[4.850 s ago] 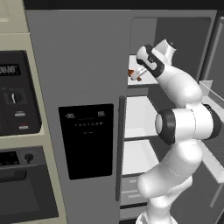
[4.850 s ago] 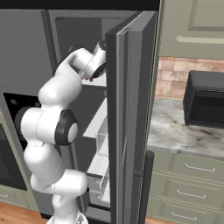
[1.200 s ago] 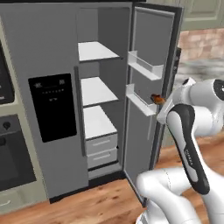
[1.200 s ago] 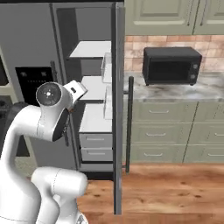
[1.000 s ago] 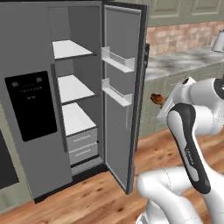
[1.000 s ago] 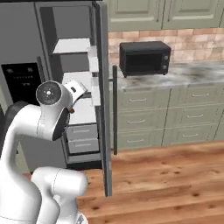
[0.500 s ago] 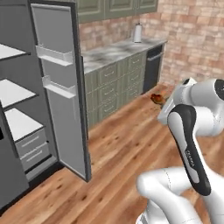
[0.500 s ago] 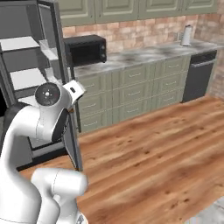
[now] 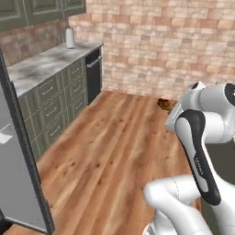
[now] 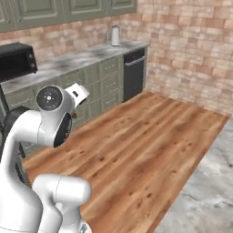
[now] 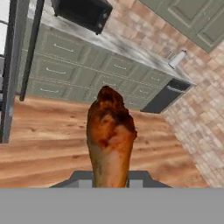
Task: Take the cheese, chicken drumstick, and garlic from the fridge and place them on the plate on the dining counter to create an appetizer plate.
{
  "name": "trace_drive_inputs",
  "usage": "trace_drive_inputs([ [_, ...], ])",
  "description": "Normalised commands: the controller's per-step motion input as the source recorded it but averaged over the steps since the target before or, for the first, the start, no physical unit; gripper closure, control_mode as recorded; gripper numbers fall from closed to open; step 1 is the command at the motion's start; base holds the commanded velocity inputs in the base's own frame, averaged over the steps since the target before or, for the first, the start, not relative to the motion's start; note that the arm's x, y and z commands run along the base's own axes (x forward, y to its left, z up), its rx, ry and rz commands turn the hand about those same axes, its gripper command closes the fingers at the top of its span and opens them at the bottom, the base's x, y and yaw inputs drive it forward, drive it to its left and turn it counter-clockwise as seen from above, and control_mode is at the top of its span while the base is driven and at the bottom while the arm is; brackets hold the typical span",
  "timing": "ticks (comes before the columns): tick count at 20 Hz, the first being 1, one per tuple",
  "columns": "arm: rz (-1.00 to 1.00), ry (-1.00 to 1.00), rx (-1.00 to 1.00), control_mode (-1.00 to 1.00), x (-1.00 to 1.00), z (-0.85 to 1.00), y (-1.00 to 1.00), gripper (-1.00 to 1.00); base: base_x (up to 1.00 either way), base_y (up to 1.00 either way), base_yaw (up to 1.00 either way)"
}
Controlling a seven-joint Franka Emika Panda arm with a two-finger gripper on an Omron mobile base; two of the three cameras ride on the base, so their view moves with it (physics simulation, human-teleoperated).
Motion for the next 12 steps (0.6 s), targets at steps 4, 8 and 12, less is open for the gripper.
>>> trace_drive_inputs([
  [4,0.0,0.0,0.0,1.0,0.0,0.0,0.0,1.0,1.0,0.36,-0.62],
  [8,0.0,0.0,0.0,1.0,0.0,0.0,0.0,1.0,1.0,0.56,-0.6],
  [12,0.0,0.0,0.0,1.0,0.0,0.0,0.0,1.0,1.0,0.32,-0.49],
])
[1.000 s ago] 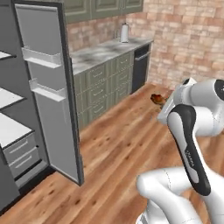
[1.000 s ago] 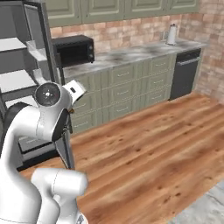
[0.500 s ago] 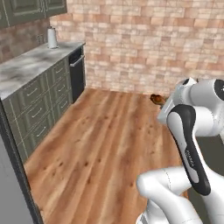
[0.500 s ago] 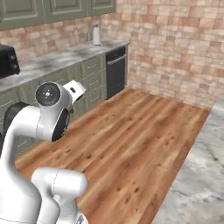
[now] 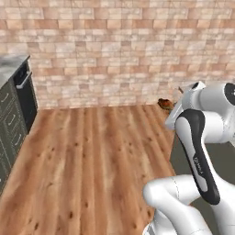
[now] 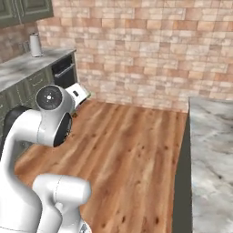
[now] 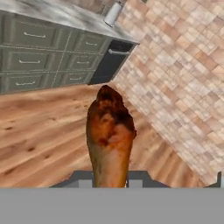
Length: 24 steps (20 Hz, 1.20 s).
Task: Take the cheese, chicken drumstick, and garlic from the fridge and place them on the plate on the dining counter to create an appetizer plate.
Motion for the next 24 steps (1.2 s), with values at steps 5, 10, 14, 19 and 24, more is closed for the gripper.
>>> trace_drive_inputs([
  [5,0.0,0.0,0.0,1.0,0.0,0.0,0.0,1.0,1.0,0.38,-0.49],
  [10,0.0,0.0,0.0,1.0,0.0,0.0,0.0,1.0,1.0,0.42,-0.5],
  [14,0.0,0.0,0.0,1.0,0.0,0.0,0.0,1.0,1.0,0.82,-0.43],
  [19,0.0,0.0,0.0,1.0,0.0,0.0,0.0,1.0,1.0,1.0,-0.32],
  [24,0.0,0.0,0.0,1.0,0.0,0.0,0.0,1.0,1.0,0.94,-0.36],
])
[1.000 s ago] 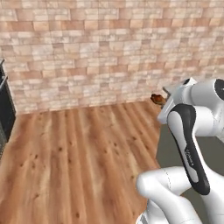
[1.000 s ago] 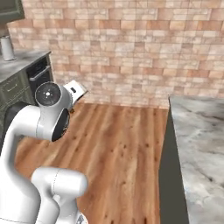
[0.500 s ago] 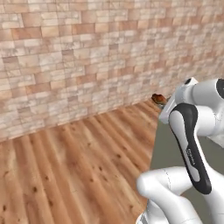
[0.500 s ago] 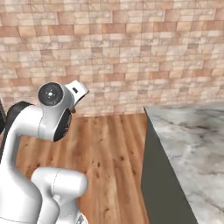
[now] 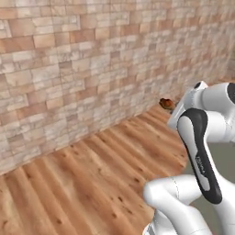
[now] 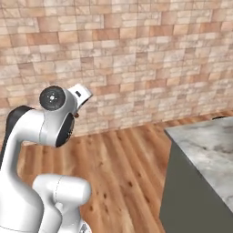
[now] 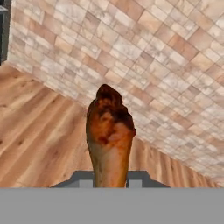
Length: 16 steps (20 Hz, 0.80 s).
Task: Take the cheese, chicken drumstick, and garlic from the fridge and place them on the plate on the dining counter to create an appetizer plate.
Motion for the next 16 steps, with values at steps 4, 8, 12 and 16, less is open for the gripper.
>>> trace_drive_inputs([
  [4,0.0,0.0,0.0,1.0,0.0,0.0,0.0,1.0,1.0,0.78,-0.59],
  [8,0.0,0.0,0.0,1.0,0.0,0.0,0.0,1.0,1.0,0.62,-0.64],
  [12,0.0,0.0,0.0,1.0,0.0,0.0,0.0,1.0,1.0,0.85,-0.62],
  [16,0.0,0.0,0.0,1.0,0.0,0.0,0.0,1.0,1.0,0.98,-0.58],
])
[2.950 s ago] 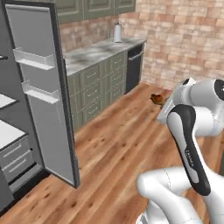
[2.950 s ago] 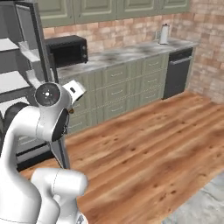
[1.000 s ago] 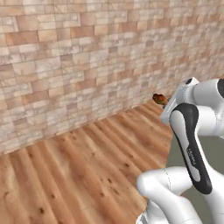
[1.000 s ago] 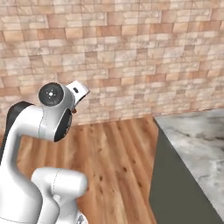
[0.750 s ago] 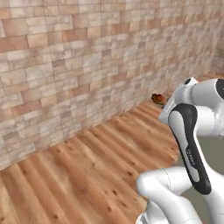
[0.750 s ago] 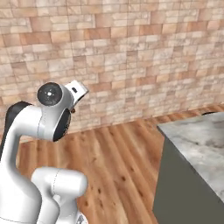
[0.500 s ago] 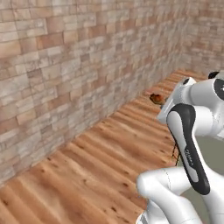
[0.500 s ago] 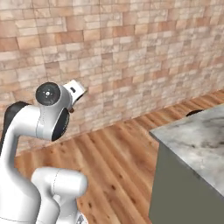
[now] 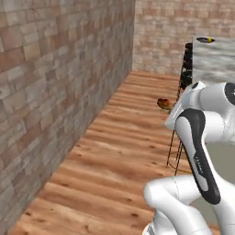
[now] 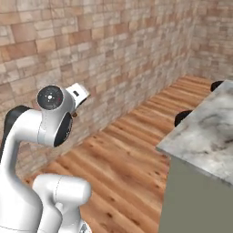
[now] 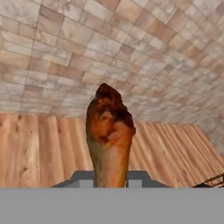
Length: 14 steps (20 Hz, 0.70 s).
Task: Take the cheese, chicken drumstick, and garlic from the fridge and place them on the plate on the dining counter to create an appetizer plate.
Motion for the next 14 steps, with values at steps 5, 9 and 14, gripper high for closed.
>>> trace_drive_inputs([
  [5,0.0,0.0,0.0,1.0,0.0,0.0,0.0,1.0,1.0,0.98,-0.59],
  [9,0.0,0.0,0.0,1.0,0.0,0.0,0.0,1.0,1.0,0.93,-0.54],
  [14,0.0,0.0,0.0,1.0,0.0,0.0,0.0,1.0,1.0,0.72,-0.59],
])
